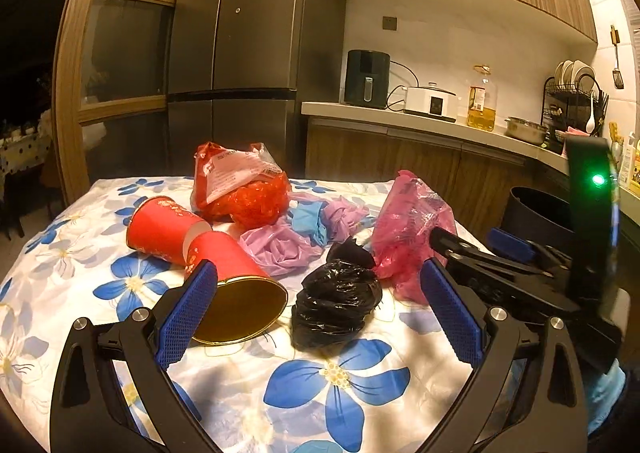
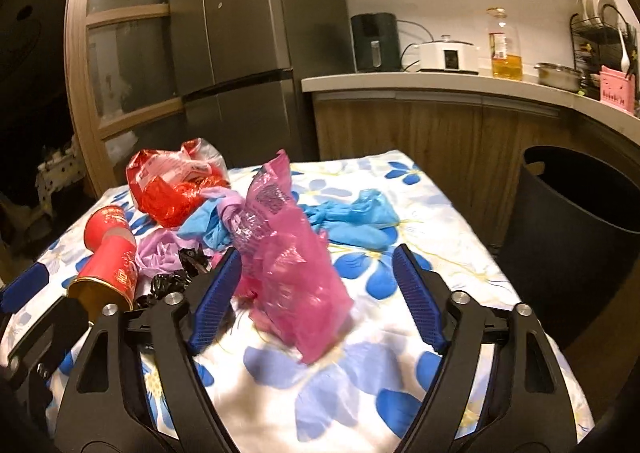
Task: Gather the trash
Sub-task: 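Grasp the pink bag with the right tool while the left tool grasps the black bag, then carry the pink bag and black bag over the black trash bin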
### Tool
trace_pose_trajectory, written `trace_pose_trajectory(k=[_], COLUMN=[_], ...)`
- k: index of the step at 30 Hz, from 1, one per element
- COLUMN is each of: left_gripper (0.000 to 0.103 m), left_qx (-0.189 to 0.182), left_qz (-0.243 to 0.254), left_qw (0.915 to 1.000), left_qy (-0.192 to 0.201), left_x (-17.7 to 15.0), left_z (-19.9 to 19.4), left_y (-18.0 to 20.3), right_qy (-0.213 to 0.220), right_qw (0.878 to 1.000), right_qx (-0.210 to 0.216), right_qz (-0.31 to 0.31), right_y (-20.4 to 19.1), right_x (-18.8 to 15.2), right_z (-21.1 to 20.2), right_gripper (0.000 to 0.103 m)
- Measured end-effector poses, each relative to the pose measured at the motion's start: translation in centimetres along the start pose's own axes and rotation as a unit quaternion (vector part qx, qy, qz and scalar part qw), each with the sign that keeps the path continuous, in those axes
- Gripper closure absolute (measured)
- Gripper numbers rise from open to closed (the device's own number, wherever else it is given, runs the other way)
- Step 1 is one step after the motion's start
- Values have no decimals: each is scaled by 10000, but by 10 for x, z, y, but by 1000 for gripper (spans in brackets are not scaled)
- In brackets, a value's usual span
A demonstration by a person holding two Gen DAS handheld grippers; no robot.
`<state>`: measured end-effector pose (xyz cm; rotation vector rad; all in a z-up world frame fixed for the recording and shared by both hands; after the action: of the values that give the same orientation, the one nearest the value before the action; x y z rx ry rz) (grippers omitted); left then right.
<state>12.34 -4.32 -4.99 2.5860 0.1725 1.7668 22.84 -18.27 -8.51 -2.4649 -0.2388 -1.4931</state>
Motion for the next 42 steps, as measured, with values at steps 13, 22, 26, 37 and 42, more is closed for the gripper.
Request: trace_pose_trajectory(k=[13,22,26,37,42], left_gripper=[6,11,12,45,61], left_qx=[-166,-134,-38,163,126], left_qz=[147,633,651,345,392], left_qw=[9996,9967,9947,9880,9872], left_qy=[-184,-485,-792,-1494,-1538], left_x=[0,3,-1,-15,-17], left_z=[20,60,77,101,98], left_y=[14,48,48,29,30], right_qy=[-26,519,590,567,598], right_qw=[9992,9972,9967,9971,9969], right_qx=[278,-107,-109,-87,-94], right_qz=[295,531,552,504,507], right_y=[19,55,59,56,55], right_x=[-1,7,8,6,7], right_z=[-2,-56,-68,-72,-74], right_gripper=[97,97,97,97,97])
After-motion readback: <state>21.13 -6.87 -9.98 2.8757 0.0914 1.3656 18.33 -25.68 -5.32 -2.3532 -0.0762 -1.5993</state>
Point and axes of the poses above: each gripper's, at about its wrist camera, not at the fingertips, and z roughly the way its jaws point, y to its right, x to its top, the point moved 2 cm from there along z, roughly the way its jaws point
